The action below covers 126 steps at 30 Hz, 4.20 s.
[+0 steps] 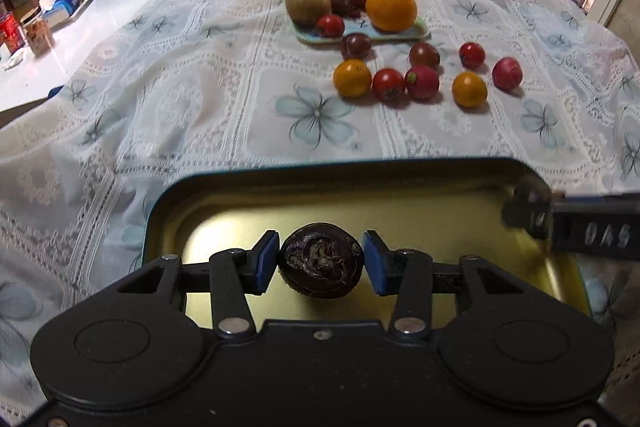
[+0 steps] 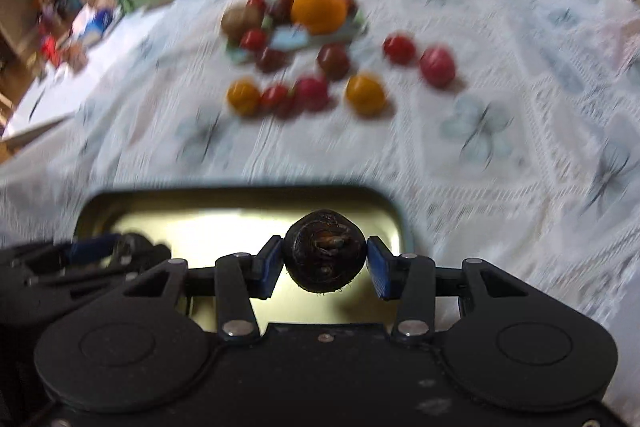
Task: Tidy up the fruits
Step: 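Carry both held mangosteens over the gold tray with both grippers, then lower the mangosteens onto the tray and open both grippers, then move both open grippers back toward the loose fruit, then grasp a red radish with the right gripper while the left grasps an orange tomato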
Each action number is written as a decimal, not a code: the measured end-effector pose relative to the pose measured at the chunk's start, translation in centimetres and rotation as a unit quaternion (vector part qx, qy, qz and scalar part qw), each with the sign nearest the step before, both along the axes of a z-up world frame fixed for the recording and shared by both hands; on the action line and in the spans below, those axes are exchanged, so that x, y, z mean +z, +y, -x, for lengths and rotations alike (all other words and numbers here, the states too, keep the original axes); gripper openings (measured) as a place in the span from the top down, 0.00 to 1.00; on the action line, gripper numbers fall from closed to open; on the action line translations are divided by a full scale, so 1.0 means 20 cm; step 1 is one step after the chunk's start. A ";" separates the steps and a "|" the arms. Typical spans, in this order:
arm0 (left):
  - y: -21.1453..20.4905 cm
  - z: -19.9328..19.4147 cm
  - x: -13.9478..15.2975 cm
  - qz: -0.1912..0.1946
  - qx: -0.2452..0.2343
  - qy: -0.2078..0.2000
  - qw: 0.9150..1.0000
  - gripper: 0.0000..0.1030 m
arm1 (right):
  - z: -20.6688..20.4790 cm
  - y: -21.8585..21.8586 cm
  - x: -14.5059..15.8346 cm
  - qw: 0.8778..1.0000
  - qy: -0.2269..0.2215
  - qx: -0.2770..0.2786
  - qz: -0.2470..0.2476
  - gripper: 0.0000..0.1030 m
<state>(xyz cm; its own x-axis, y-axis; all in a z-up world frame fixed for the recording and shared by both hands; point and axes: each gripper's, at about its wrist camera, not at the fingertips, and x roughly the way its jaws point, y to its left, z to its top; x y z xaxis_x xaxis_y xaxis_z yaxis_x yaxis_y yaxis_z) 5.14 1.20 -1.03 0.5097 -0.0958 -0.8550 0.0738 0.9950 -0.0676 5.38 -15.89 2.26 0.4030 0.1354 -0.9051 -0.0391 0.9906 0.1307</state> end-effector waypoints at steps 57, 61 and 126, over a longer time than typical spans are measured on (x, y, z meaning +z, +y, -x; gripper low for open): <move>-0.04 0.23 -0.01 -0.038 -0.020 0.029 0.999 0.46 | 0.15 -0.02 0.03 0.997 0.082 0.008 -0.010 0.52; -0.04 0.22 -0.01 -0.035 -0.026 0.036 0.998 0.46 | 0.14 -0.03 0.02 0.995 0.095 0.006 -0.017 0.52; -0.18 -0.92 -0.15 -0.020 0.018 0.041 0.999 0.34 | -0.90 -0.37 -0.22 0.991 -0.006 -0.106 0.077 0.60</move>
<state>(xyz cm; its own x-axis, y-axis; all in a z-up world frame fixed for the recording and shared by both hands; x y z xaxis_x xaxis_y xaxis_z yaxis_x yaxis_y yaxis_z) 23.45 -2.38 -3.94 0.4412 -0.0432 -0.8964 0.0340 0.9989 -0.0314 23.31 -23.35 -2.06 0.4188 -0.0928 -0.9033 0.1708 0.9851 -0.0220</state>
